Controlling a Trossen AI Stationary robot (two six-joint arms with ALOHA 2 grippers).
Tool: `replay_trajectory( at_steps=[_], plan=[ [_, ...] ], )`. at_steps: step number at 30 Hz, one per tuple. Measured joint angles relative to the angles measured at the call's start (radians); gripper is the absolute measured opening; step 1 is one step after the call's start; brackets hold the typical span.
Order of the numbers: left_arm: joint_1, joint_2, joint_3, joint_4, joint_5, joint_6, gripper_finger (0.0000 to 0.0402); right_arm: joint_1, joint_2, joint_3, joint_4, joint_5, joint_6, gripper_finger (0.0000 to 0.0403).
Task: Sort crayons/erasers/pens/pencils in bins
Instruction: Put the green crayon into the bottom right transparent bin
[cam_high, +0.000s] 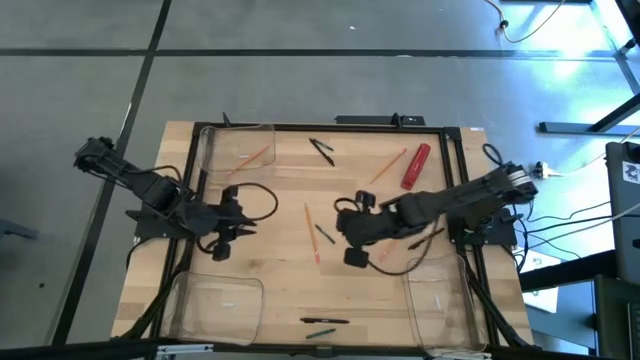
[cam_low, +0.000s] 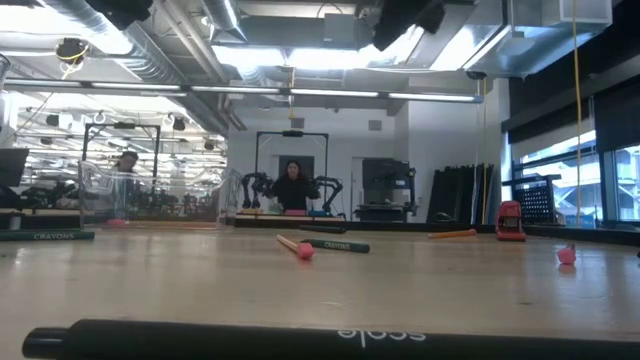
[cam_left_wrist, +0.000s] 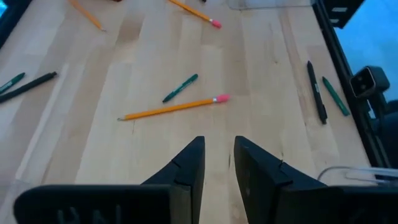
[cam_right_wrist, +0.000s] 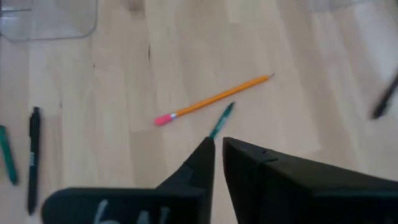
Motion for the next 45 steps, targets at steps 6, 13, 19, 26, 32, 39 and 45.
replay_trajectory(
  at_steps=[6,13,19,26,32,39,45],
  plan=[
    [-0.011,0.000,0.000,-0.001,0.000,0.021,0.0078,-0.051,0.063,0.024,0.011,-0.110,0.089,0.0081],
    [-0.011,0.000,0.000,-0.011,0.001,0.048,0.0079,-0.081,0.110,0.024,0.011,-0.083,0.117,0.0125],
    [-0.011,0.000,0.000,-0.013,0.001,0.066,0.0079,-0.120,0.142,0.024,-0.001,-0.086,0.329,0.0130],
    [-0.011,0.000,0.000,-0.012,0.002,0.065,0.0079,-0.136,0.200,0.024,-0.005,-0.097,0.411,0.0130],
    [-0.011,0.000,0.000,-0.012,0.002,0.064,0.0079,-0.155,0.244,0.024,-0.003,-0.123,0.504,0.0130],
    [-0.011,0.000,0.000,-0.012,0.002,0.062,0.0079,-0.161,0.297,0.024,0.012,-0.120,0.479,0.0130],
    [-0.011,0.000,0.000,-0.012,0.002,0.057,0.0079,-0.161,0.316,0.024,0.039,-0.120,0.475,0.0130]
  ],
)
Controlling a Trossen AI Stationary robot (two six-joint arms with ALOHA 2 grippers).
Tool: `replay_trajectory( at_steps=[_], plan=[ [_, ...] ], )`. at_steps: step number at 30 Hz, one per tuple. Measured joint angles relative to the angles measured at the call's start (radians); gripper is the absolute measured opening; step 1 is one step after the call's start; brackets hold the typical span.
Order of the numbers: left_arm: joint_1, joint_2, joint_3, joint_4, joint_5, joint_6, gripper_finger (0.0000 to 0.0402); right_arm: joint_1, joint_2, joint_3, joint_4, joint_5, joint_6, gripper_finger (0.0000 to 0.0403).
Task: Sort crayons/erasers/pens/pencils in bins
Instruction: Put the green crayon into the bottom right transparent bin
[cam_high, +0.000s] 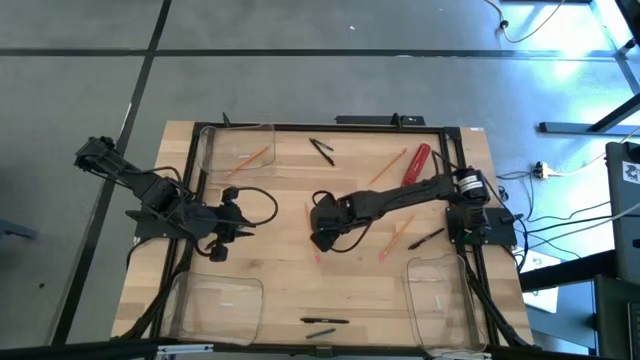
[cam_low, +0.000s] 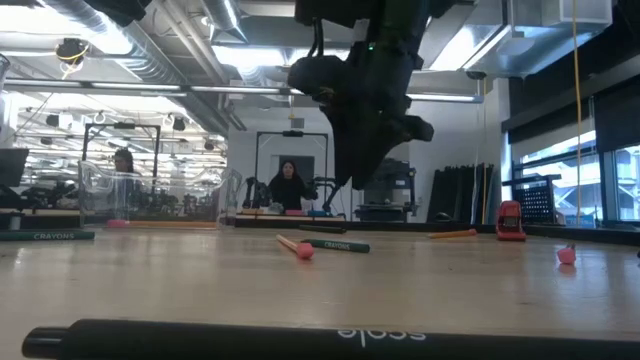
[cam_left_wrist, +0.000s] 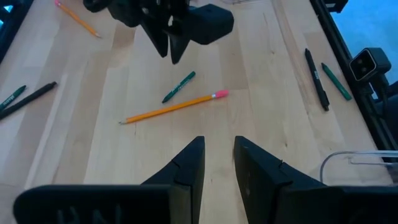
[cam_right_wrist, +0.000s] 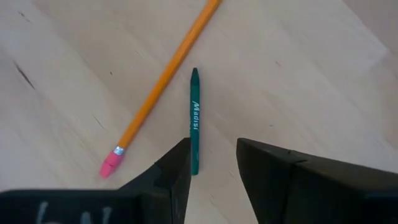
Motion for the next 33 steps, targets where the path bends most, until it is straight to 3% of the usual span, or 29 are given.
replay_trajectory(
  at_steps=[16,33],
  plan=[
    [0.000,0.000,0.000,-0.015,0.000,-0.020,0.0079,0.000,0.114,-0.001,0.093,-0.029,-0.062,0.0130],
    [0.000,0.000,0.000,-0.015,0.000,-0.020,0.0079,-0.001,0.155,0.000,0.101,-0.033,-0.076,0.0130]
  ],
)
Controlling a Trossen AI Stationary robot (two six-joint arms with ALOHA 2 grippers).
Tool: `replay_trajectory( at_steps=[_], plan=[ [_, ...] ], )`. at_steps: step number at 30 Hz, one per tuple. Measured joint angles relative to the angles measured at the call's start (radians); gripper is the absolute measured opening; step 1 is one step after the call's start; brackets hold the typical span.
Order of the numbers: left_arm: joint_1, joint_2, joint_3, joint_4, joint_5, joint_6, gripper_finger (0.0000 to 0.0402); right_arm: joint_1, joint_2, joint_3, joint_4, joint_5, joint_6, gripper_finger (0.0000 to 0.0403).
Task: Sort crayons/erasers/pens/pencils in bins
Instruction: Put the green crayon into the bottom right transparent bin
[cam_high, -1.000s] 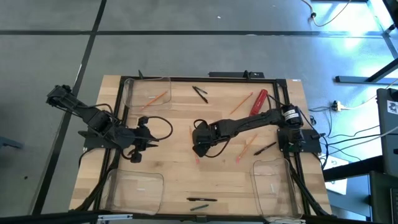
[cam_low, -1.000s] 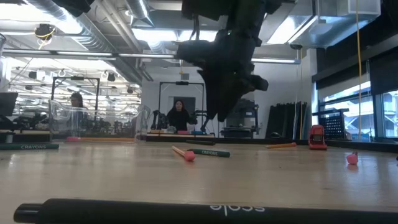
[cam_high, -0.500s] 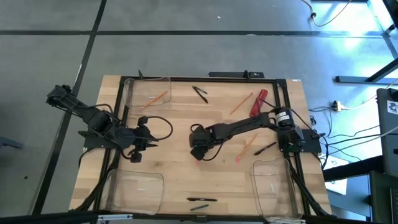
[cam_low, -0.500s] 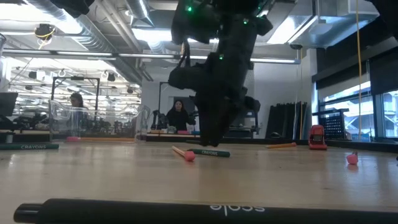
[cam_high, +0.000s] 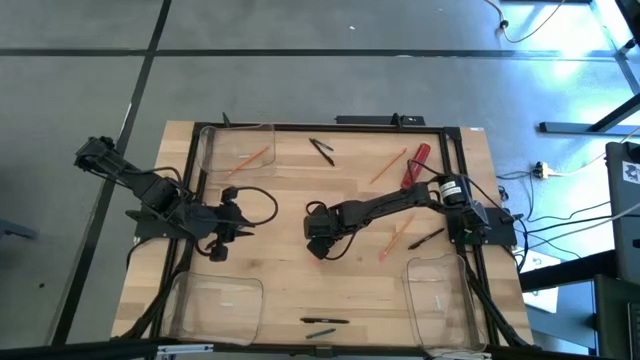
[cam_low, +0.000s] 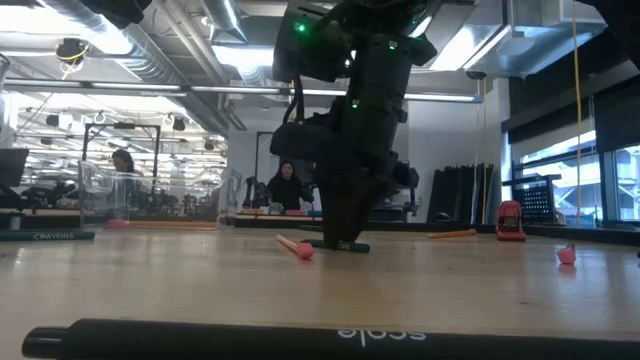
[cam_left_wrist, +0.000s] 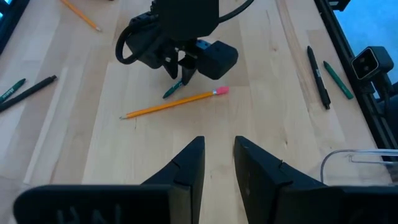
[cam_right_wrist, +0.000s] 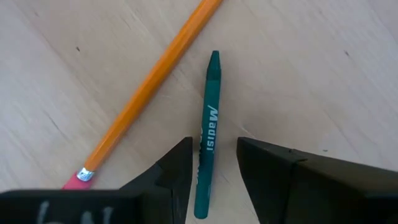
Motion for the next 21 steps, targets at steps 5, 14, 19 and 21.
replay_trajectory(
  at_steps=[5,14,19,21],
  plan=[
    [0.000,0.000,0.000,0.000,0.000,0.000,0.0079,0.000,0.000,-0.005,-0.003,0.000,0.000,0.0112],
    [0.000,0.000,0.000,0.000,0.000,0.001,0.0079,-0.003,0.000,-0.008,-0.019,-0.001,-0.003,0.0041],
    [0.000,0.000,0.000,0.000,0.000,0.001,0.0079,-0.012,-0.001,-0.008,-0.020,-0.037,-0.026,0.0019],
    [0.000,0.000,0.000,0.000,0.000,0.001,0.0079,-0.017,-0.001,-0.008,-0.021,-0.041,-0.026,0.0020]
  ],
)
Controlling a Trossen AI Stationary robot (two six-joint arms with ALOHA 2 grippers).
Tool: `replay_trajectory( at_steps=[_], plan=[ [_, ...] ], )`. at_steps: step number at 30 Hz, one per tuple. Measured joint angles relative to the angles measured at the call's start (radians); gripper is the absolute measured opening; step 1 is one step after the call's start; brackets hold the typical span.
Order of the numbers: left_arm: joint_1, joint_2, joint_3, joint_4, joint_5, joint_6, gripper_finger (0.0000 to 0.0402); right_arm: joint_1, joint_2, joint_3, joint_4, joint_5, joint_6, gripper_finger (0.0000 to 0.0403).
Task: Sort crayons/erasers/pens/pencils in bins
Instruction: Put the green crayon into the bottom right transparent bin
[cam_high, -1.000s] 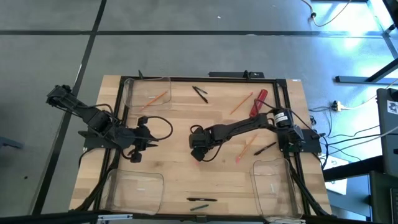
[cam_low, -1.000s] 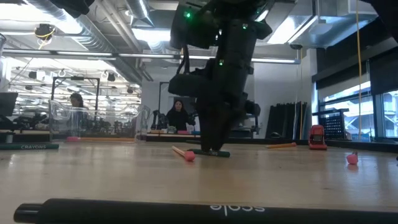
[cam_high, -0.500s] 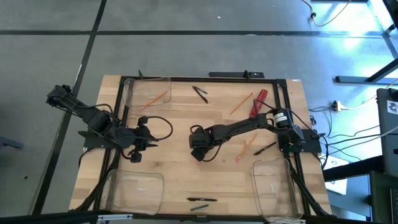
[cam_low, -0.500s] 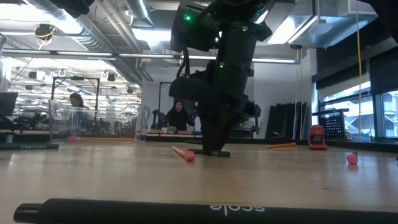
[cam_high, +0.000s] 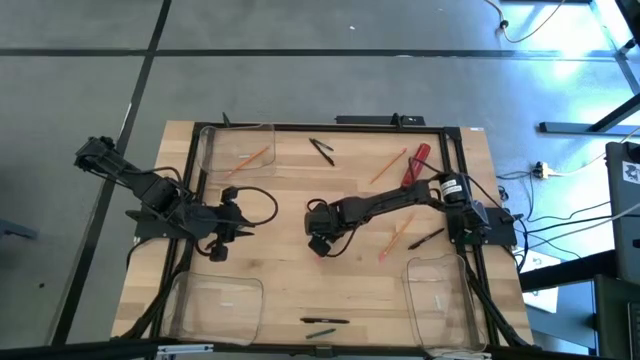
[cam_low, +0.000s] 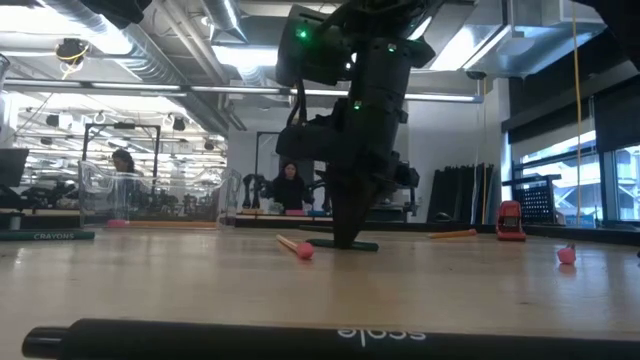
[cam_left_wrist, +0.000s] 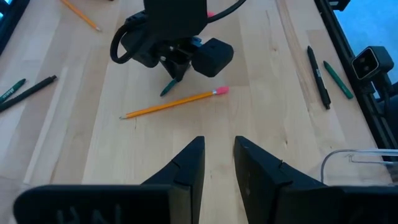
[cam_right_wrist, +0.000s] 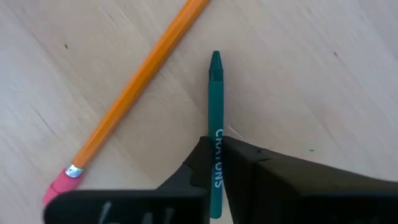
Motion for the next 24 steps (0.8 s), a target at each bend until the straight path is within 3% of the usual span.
replay_trajectory(
  at_steps=[15,24],
  plan=[
    [0.000,0.000,0.000,0.000,0.000,0.000,0.0079,-0.007,-0.007,-0.002,0.000,-0.014,-0.032,0.0024],
    [0.000,0.000,0.000,-0.004,0.000,0.000,0.0079,-0.006,-0.077,-0.007,-0.074,-0.012,-0.052,0.0023]
  ],
)
